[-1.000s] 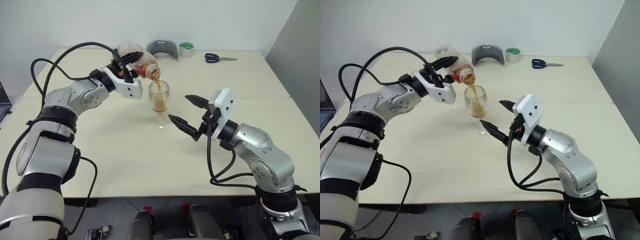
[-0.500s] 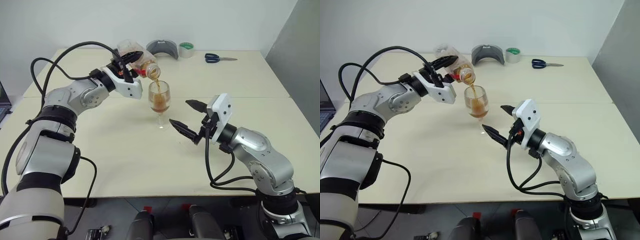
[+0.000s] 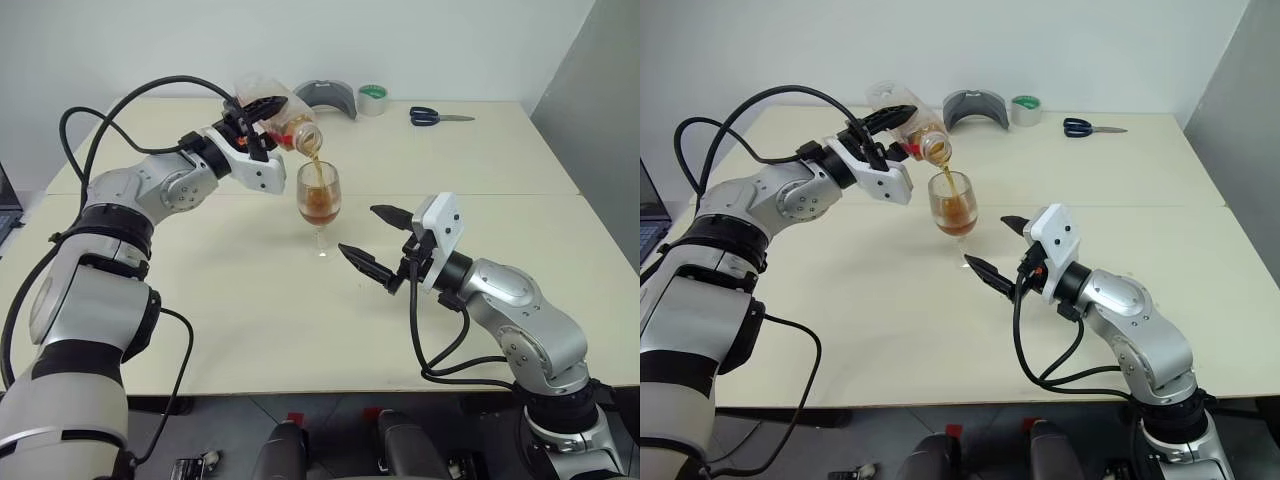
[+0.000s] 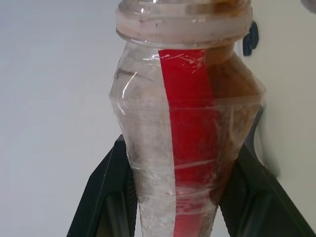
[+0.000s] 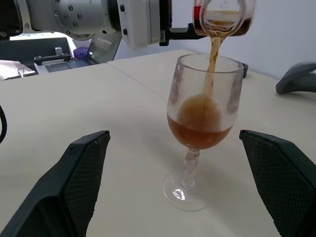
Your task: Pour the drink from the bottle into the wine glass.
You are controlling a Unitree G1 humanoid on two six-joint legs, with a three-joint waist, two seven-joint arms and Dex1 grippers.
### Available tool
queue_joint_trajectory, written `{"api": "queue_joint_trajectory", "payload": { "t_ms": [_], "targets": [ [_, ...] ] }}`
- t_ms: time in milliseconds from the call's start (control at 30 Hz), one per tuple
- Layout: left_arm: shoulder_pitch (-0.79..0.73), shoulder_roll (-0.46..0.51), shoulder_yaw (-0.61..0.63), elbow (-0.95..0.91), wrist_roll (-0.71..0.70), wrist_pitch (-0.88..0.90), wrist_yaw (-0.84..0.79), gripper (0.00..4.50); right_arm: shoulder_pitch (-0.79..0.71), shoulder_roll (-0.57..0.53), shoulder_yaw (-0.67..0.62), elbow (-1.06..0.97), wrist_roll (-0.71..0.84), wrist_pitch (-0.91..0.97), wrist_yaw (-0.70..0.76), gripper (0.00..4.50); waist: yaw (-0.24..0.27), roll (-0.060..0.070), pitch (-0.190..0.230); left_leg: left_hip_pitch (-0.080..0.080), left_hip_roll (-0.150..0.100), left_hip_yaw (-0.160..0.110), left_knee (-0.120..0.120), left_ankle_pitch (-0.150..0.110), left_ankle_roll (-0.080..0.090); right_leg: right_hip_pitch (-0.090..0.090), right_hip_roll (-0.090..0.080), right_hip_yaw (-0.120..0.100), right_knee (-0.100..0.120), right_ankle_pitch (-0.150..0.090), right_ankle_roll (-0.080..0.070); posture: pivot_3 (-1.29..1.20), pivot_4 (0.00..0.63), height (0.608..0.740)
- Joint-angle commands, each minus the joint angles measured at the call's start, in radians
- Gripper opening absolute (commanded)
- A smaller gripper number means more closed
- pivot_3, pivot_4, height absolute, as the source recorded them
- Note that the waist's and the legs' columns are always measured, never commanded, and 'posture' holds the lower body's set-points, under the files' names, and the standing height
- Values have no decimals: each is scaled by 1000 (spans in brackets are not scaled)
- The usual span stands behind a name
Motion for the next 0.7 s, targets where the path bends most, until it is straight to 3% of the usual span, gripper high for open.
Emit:
{"api": "queue_joint_trajectory", "payload": {
  "t_ms": [33,700],
  "targets": [
    [-38,18,11,-3,-9,4,29,1765,-4,0,-8,-41,15,-11,6,4500,0,0,0,0,0,0,0,0,0,0,0,0,0,0,0,0,150,740],
    [-34,0,24,11,-38,17,5,1765,0,-4,-10,-50,15,-3,1,4500,0,0,0,0,0,0,0,0,0,0,0,0,0,0,0,0,150,740]
  ]
}}
